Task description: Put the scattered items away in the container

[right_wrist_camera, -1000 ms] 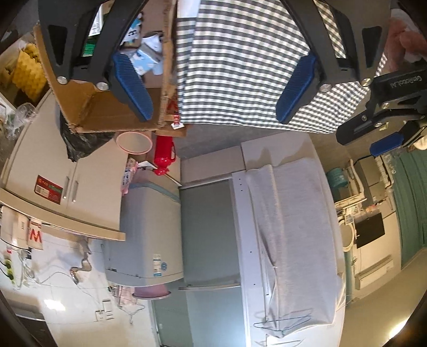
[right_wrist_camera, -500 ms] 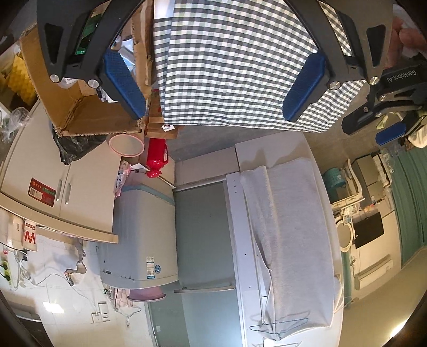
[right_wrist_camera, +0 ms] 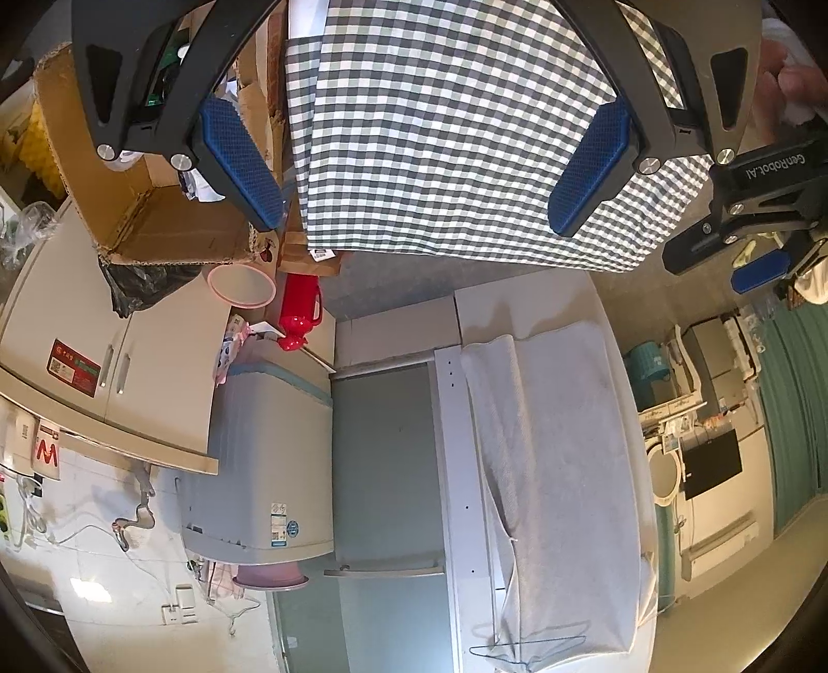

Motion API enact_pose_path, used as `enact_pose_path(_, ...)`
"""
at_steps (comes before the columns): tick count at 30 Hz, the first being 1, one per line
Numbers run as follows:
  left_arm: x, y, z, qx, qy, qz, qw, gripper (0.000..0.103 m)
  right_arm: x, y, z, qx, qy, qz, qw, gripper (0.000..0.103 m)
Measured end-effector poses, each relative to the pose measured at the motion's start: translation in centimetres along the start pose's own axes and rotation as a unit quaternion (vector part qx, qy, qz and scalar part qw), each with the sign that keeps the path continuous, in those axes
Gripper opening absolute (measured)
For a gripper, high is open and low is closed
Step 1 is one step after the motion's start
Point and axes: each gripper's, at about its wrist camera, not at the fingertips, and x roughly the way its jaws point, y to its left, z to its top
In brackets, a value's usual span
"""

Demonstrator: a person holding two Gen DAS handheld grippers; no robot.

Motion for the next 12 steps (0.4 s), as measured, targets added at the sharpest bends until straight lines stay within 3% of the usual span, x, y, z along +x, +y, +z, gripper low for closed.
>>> enact_pose_path(12, 0.8, 1.5, -0.5, -0.02, 0.013, -0.001, 0.9997, 0.103, 0.9, 0.8, -0.4, -0.007, 0.011, 0.003, 1.0, 0.103)
